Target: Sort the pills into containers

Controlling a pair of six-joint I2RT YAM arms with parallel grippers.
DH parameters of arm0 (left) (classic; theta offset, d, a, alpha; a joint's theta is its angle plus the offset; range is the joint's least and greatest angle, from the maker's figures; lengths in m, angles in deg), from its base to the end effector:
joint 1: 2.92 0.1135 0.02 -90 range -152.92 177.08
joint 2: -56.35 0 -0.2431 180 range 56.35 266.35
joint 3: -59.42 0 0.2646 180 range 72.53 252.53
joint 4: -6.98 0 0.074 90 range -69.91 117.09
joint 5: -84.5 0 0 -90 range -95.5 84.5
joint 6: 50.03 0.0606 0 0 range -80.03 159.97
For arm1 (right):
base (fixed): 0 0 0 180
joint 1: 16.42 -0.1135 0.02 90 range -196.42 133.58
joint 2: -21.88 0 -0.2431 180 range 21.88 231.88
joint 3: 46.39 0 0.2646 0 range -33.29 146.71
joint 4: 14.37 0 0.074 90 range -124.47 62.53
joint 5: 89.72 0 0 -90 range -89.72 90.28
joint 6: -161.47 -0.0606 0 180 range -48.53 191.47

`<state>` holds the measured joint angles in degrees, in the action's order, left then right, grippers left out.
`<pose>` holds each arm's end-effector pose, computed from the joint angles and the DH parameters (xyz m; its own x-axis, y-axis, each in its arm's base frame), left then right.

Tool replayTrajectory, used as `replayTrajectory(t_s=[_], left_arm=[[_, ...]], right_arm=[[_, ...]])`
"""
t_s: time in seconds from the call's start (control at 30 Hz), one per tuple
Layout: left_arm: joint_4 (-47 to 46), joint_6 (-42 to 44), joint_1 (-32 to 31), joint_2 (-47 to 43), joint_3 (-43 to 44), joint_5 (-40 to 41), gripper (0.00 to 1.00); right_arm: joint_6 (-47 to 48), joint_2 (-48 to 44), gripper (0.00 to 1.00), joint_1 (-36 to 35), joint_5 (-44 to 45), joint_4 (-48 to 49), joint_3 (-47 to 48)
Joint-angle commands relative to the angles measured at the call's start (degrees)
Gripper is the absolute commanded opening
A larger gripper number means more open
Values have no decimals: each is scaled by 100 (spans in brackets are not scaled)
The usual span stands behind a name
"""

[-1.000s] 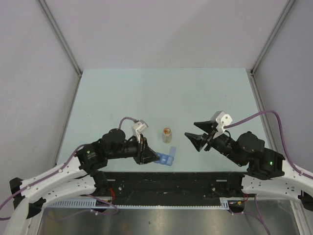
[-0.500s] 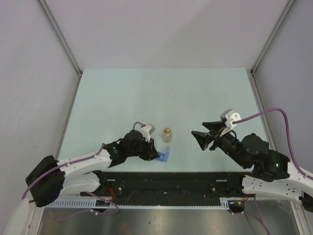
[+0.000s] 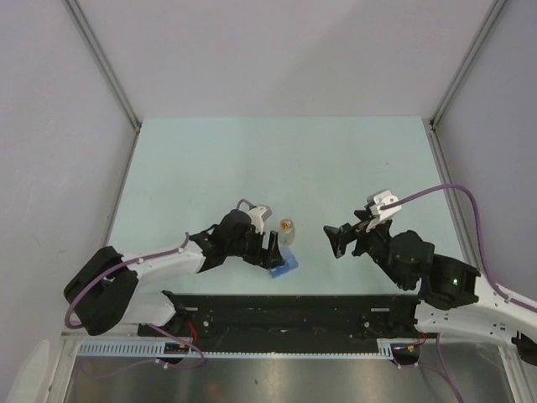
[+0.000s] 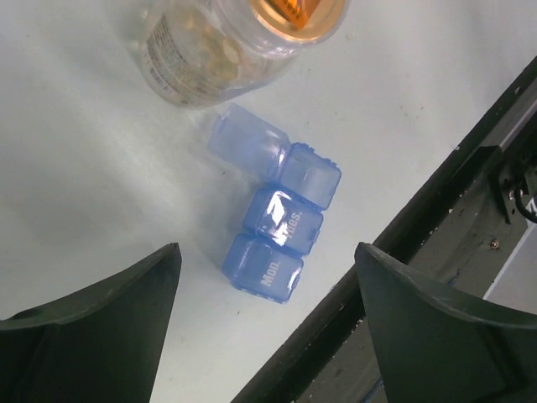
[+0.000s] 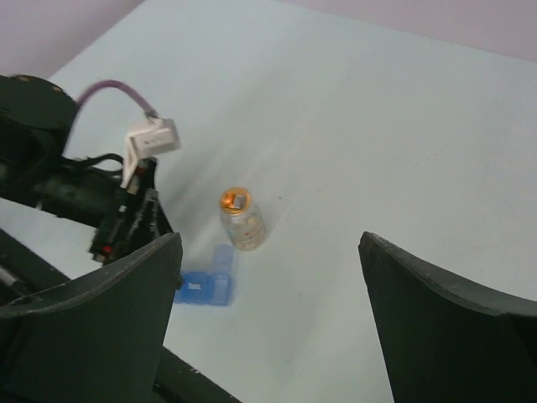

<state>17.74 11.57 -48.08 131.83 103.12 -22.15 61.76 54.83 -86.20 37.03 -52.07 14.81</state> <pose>0.1860 -0.2117 0.1202 -0.8133 0.1716 -0.5560 0.5018 0.6906 -0.5208 0.0928 0.1470 0.3508 -0.1483 -0.0117 -0.9889 -0.5305 0.8448 0.0695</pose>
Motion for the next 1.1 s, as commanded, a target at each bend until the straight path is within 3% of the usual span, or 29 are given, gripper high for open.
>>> replayTrajectory(t_s=[0.0, 0.17, 0.27, 0.4, 0.53, 0.77, 1.07], left_arm=[[504, 107, 61, -586, 176, 257, 91], [1122, -16, 61, -1753, 175, 556, 93], [1630, -226, 61, -2352, 202, 942, 100], [1887, -482, 61, -3397, 114, 1084, 100], [2001, -570, 61, -3891, -53, 909, 100], [2054, -614, 61, -3980, -202, 663, 100], [2054, -640, 61, -4076, -343, 654, 100]], right_arm=[[-136, 272, 90, 201, 421, 298, -99], [-390, 852, 87, 701, -106, 421, -99], [-635, 1362, 86, 1157, -729, 622, -99], [-865, 2135, 87, 1711, -1870, 1087, -99], [-813, 2917, 99, 1792, -2102, 1571, -99], [-883, 4043, 100, 1801, -2699, 2407, -72], [-813, 5089, 100, 1635, -2683, 2969, 50]])
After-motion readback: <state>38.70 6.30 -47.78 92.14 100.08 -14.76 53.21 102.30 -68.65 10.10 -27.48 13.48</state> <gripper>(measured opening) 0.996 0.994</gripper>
